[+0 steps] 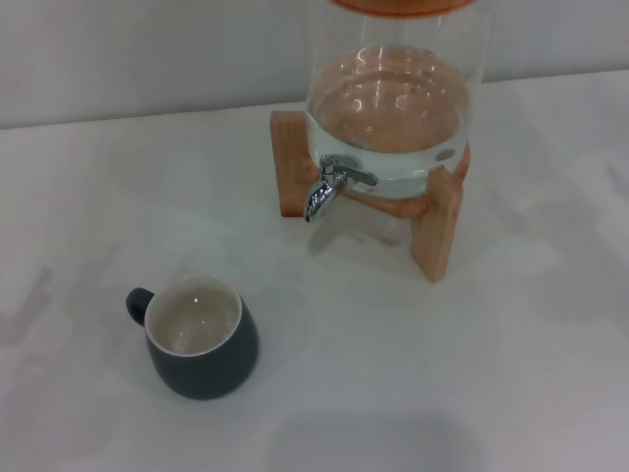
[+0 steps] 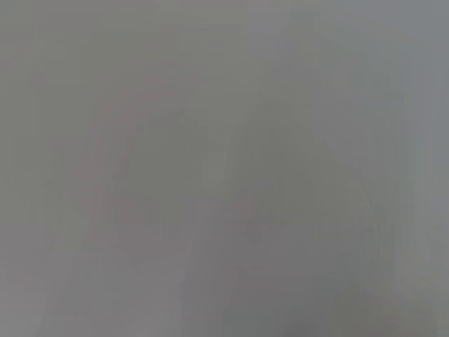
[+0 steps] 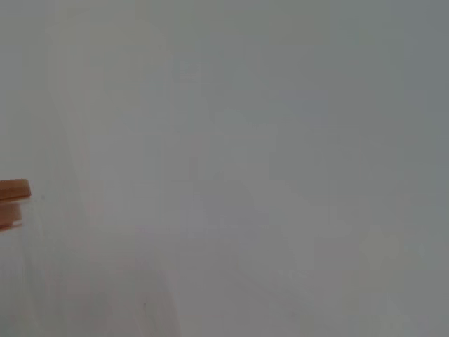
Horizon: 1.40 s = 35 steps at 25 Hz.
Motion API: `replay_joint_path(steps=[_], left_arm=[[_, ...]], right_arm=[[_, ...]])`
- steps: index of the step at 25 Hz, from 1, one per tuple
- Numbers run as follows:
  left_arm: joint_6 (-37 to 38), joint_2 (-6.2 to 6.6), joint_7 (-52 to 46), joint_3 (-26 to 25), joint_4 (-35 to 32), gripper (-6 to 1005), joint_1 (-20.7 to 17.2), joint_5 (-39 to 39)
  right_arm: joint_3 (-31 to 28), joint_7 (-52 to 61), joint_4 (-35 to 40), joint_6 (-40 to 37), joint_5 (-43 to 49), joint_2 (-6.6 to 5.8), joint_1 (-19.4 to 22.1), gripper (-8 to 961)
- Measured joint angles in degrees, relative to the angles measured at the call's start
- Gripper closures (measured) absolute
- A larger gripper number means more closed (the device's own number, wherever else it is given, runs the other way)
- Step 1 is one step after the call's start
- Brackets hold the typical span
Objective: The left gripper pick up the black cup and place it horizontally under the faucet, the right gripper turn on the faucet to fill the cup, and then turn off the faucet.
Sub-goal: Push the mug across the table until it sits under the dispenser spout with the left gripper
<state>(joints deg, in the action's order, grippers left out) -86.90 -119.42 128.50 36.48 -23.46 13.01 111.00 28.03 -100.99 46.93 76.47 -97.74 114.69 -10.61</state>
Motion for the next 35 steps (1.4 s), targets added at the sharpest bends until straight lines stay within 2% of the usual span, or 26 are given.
replay_joint_path(steps=[11, 23, 35], left_arm=[[0.4, 0.05, 0.3, 0.1, 0.3, 125, -0.1, 0.0], [2.8, 0.00, 12.5, 0.3, 12.1, 135, 1.3, 0.0], [7.5, -0.06, 16.0, 0.4, 17.5, 145, 3.3, -2.4]], right_arm=[[0.0, 0.0, -0.1, 0.0, 0.0, 0.00, -0.1, 146], [0.0, 0.0, -0.1, 0.0, 0.0, 0.00, -0.7, 145], [0.0, 0.0, -0.1, -0.1, 0.0, 0.00, -1.1, 145]])
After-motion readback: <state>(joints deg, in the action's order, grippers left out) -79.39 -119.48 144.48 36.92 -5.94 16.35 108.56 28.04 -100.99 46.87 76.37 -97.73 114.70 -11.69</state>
